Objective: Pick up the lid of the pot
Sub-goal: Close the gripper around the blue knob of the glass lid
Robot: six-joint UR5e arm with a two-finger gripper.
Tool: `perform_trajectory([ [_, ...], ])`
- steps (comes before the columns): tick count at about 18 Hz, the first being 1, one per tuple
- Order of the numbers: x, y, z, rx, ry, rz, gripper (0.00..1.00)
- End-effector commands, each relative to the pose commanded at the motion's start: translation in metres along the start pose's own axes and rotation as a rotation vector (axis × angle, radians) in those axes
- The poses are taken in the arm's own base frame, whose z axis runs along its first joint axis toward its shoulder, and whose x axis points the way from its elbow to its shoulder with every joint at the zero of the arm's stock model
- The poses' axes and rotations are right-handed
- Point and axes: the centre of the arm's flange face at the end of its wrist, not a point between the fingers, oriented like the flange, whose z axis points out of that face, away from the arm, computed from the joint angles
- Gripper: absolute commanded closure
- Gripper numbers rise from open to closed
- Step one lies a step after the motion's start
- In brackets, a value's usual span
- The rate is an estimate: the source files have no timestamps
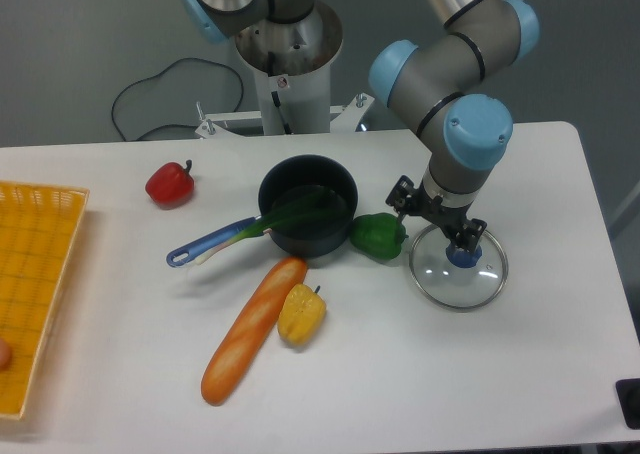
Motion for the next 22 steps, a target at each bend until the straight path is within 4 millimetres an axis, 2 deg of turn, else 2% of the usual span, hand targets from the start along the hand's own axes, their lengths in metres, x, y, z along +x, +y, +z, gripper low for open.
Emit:
perform_trajectory([
  [5,-0.008,0.012,0.008,0.0,0.001,0.012,0.0],
  [9,-0.024,0.029,0.009,0.01,-0.023,-0.02,0.0],
  [14,-0.037,0.029,0.028,0.011,-0.032,-0.004,0.0],
  [22,-0.046,0.028,0.045,0.01,-0.034,-0.006,0.0],
])
